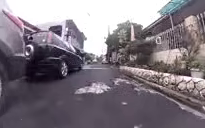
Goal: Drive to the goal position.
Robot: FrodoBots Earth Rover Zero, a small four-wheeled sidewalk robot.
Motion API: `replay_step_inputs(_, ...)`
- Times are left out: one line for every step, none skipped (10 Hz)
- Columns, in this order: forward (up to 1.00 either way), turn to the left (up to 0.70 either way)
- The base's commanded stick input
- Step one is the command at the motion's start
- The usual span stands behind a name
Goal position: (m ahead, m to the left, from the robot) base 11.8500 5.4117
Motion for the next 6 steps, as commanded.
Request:
replay_step_inputs(1.0, 0.0)
replay_step_inputs(1.0, 0.0)
replay_step_inputs(1.0, 0.0)
replay_step_inputs(1.0, 0.0)
replay_step_inputs(1.0, 0.0)
replay_step_inputs(1.0, 0.0)
